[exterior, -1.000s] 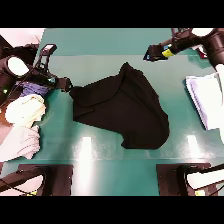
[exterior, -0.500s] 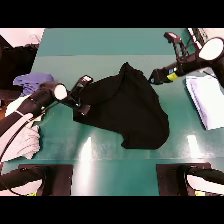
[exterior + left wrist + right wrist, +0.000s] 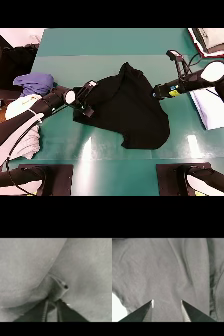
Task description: Fold the shirts.
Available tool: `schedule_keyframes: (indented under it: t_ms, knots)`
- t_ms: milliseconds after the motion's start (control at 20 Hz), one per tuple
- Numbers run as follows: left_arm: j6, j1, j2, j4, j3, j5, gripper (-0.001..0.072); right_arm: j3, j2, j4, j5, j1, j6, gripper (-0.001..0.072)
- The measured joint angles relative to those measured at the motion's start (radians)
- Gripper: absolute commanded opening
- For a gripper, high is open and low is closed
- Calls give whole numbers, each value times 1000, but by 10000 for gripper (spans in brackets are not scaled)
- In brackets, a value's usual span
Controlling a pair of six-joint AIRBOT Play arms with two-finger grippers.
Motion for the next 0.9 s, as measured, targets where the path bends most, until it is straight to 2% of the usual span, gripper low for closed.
schedule_keyframes:
  t_ms: [50,100,400,700,750,800,900]
  knots:
    - [-4,-1,-1,0,2,6,118,-8,7,1,-4,-1,0,408]
    - [-7,-1,-2,1,2,12,25,-15,11,0,-6,-2,0,408]
    - [-48,1,21,36,62,-34,23,-34,23,2,48,-23,9,408]
    - [-97,2,215,150,140,-177,24,-240,115,1,180,-175,20,410]
    - [-109,2,251,163,145,-202,24,-290,146,1,191,-208,28,443]
    - [-124,2,283,175,148,-218,24,-344,180,2,203,-245,35,568]
    - [-157,2,325,194,151,-233,24,-442,238,2,227,-314,43,576]
